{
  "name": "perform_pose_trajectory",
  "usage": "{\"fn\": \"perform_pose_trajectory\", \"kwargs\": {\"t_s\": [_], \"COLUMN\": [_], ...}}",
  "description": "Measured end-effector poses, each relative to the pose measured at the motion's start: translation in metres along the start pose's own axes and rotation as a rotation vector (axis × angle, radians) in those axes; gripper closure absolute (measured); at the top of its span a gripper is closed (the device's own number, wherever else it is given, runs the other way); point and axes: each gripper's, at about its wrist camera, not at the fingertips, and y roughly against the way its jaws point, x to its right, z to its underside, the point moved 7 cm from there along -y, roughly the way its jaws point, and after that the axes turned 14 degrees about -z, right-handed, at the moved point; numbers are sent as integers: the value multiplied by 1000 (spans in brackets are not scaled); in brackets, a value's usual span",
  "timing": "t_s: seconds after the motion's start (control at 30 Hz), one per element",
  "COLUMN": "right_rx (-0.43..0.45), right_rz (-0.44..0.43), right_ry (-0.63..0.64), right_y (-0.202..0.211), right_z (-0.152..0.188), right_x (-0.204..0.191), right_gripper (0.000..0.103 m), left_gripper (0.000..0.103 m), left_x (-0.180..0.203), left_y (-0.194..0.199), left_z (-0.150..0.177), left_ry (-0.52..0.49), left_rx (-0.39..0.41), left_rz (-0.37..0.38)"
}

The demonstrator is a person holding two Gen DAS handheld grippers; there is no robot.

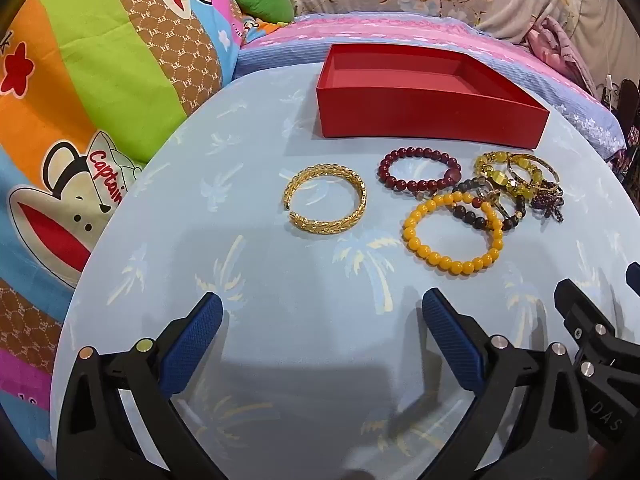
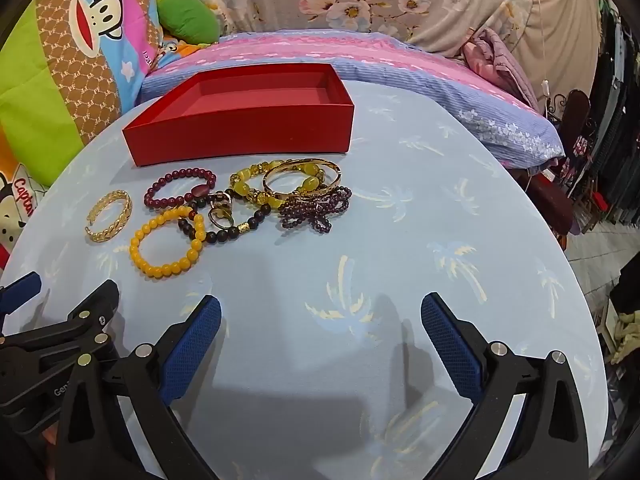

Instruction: Organize jewelry

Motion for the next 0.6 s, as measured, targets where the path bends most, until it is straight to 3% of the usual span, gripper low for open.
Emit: {"fn": "perform_pose_trajectory", "kwargs": {"t_s": [0.6], "right_rx": [-3], "right_rz": [17], "right_ry": [5], "right_y": [0], "right_z": [0], "right_x": [2], "right_gripper": [6], "left_gripper": [8], "left_x": [5], "left_y": [-4], "left_z": [5], "left_ry": [-7], "left_rx": [-7], "left_rz": [10]}}
